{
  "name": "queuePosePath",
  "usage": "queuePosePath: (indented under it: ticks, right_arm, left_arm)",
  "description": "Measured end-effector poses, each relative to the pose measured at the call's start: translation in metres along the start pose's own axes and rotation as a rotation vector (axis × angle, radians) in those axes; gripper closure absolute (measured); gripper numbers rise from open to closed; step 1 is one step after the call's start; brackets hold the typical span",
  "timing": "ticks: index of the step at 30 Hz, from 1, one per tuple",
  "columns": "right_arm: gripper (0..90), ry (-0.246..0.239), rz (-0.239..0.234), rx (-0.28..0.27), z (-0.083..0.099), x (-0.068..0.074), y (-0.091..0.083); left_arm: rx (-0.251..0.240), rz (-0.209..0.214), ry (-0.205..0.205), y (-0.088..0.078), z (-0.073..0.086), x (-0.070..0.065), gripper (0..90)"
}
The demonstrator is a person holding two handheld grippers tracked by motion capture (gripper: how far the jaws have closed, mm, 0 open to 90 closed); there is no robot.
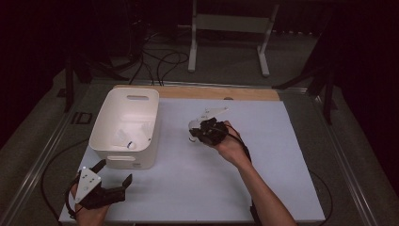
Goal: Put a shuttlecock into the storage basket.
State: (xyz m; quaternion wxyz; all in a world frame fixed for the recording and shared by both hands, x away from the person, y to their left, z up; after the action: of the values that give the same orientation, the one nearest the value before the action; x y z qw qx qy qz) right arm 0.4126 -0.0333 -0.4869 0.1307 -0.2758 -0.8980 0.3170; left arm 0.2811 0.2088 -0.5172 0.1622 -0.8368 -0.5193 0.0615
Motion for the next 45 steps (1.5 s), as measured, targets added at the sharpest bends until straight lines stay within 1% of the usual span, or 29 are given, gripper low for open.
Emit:
queuePosePath:
  ticks: [12, 24, 45]
  right_arm:
    - [89.6, -0.011, 0.005, -0.016, -0.009, 0.001, -0.004]
    - [89.6, -0.011, 0.010, -0.030, -0.015, 0.002, -0.007]
    - [89.6, -0.024, 0.025, -0.036, -0.021, 0.002, -0.011]
  left_arm:
    - [-0.001, 0.000, 0.000, 0.000, 0.000, 0.000, 0.0]
    - [-0.001, 0.000, 0.000, 0.000, 0.000, 0.000, 0.0]
    - [0.001, 0.002, 0.000, 0.000, 0.000, 0.000, 0.0]
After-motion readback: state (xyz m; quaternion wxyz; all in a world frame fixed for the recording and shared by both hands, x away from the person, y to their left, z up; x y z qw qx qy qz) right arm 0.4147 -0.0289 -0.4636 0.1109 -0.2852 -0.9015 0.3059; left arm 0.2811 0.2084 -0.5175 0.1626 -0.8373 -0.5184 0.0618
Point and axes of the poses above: each handheld gripper's, and its own axes: y roughly forward along the jaws, z roughly out of its underside, x roughly to its left, the point moved 10 cm from there along y, roughly forward along the jaws, and after that the axes turned 3 degrees about y, right-handed, at the moved point
